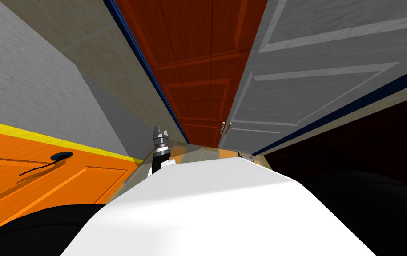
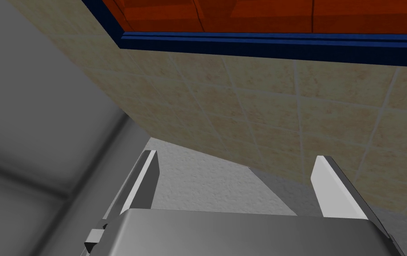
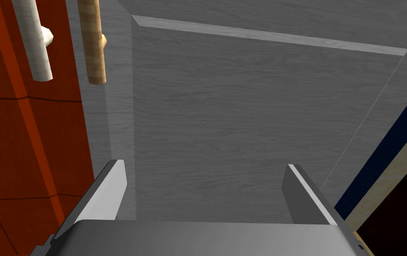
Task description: Pull the door open
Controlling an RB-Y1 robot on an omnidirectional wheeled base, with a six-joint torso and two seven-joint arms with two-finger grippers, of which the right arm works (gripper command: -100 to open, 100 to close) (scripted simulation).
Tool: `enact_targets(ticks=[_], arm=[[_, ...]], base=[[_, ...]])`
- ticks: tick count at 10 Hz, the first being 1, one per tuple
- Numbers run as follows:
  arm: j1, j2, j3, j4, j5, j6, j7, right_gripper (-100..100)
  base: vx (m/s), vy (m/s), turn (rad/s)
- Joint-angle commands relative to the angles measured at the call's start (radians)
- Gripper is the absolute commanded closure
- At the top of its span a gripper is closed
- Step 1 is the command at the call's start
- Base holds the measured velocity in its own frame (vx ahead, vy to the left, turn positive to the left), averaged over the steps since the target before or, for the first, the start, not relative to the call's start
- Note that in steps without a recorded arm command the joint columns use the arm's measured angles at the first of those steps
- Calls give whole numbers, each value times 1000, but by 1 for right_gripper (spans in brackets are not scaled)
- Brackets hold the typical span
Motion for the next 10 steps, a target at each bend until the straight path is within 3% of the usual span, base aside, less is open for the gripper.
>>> enact_targets(ticks=[1,5,6,7,10], arm=[[28,-10,-18,2,-11,10,4,-100],[69,-43,-60,54,-34,8,-14,-100],[69,-43,-60,54,-34,8,-14,-100],[75,-55,-74,72,-42,8,-23,-100],[49,-63,-79,80,-45,9,-38,-100]], base=[[-89,4,-76],[-68,2,-66],[-30,-9,-29],[7,-13,-15],[148,-35,69]])
